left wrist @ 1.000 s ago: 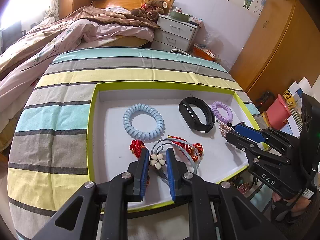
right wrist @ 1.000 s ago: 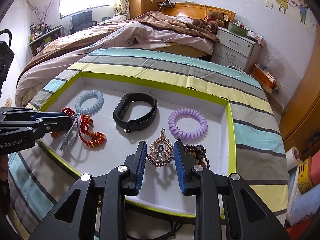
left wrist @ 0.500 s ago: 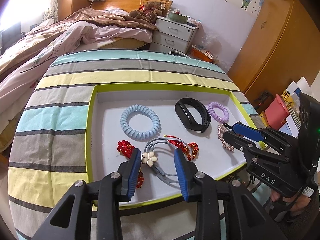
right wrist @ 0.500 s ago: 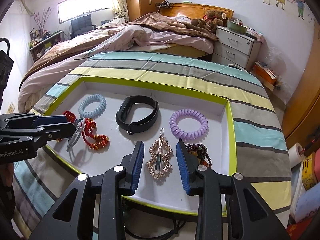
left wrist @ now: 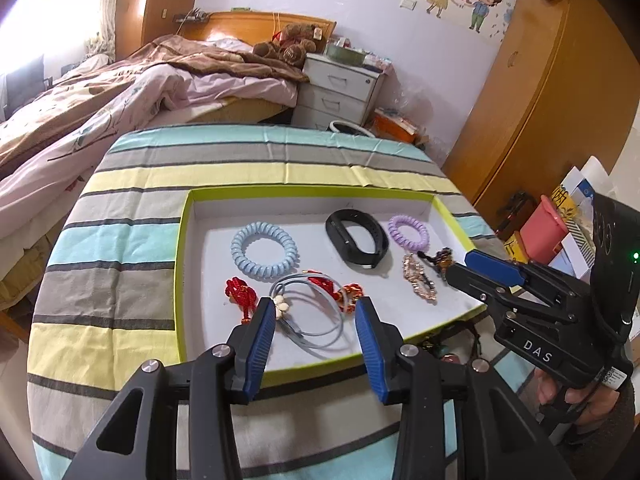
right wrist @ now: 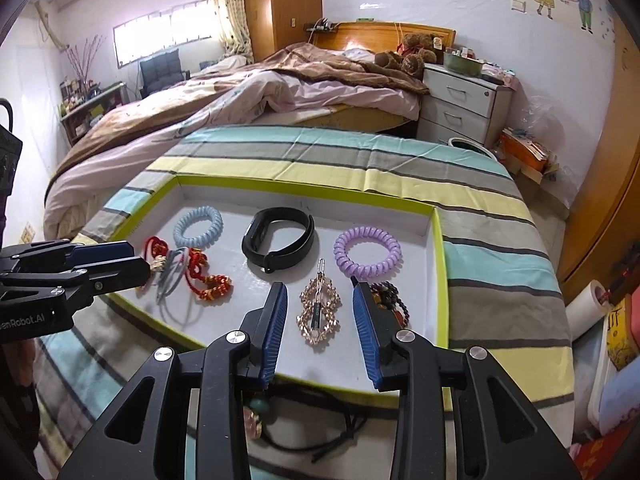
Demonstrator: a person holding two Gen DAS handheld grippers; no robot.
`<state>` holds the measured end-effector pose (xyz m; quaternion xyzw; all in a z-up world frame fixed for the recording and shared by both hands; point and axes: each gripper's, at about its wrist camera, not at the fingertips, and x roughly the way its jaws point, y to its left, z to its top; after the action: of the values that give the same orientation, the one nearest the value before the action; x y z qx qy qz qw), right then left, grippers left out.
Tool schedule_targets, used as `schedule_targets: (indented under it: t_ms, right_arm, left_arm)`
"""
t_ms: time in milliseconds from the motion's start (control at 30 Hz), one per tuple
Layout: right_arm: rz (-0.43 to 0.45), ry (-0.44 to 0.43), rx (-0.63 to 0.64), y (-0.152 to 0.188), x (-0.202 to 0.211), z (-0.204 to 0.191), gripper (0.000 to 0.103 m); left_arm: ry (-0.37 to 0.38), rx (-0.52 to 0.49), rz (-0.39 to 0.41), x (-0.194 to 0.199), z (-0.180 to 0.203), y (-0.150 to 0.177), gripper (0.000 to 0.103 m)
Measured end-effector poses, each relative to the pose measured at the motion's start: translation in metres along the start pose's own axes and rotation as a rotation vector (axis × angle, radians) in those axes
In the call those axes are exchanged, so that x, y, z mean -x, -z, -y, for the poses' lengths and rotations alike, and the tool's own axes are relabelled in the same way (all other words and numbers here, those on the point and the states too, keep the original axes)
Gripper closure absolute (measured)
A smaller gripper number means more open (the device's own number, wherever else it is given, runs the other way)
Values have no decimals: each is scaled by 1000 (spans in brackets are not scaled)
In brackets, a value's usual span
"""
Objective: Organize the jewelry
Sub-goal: 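Open both tools to release the pendant and hair clip into the box, then grasp the black hair tie with pink charm with right tool while left tool grasps gold clip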
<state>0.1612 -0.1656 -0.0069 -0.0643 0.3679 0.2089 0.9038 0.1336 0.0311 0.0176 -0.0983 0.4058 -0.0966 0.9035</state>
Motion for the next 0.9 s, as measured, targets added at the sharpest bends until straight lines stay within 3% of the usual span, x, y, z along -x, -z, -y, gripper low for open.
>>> schedule_targets:
  t_ms: [233, 400, 900]
  right_arm:
    - [22, -60, -61, 18, 25, 6, 67]
    - [-24, -149, -36, 40, 26, -4, 67]
    - [-142, -139, 50, 53, -1, -25, 67]
  left_arm:
    - [13, 9, 44, 21, 6, 13, 62]
    - [27, 19, 49, 30, 6, 25, 61]
    - [48, 31, 27, 36, 2, 49, 61]
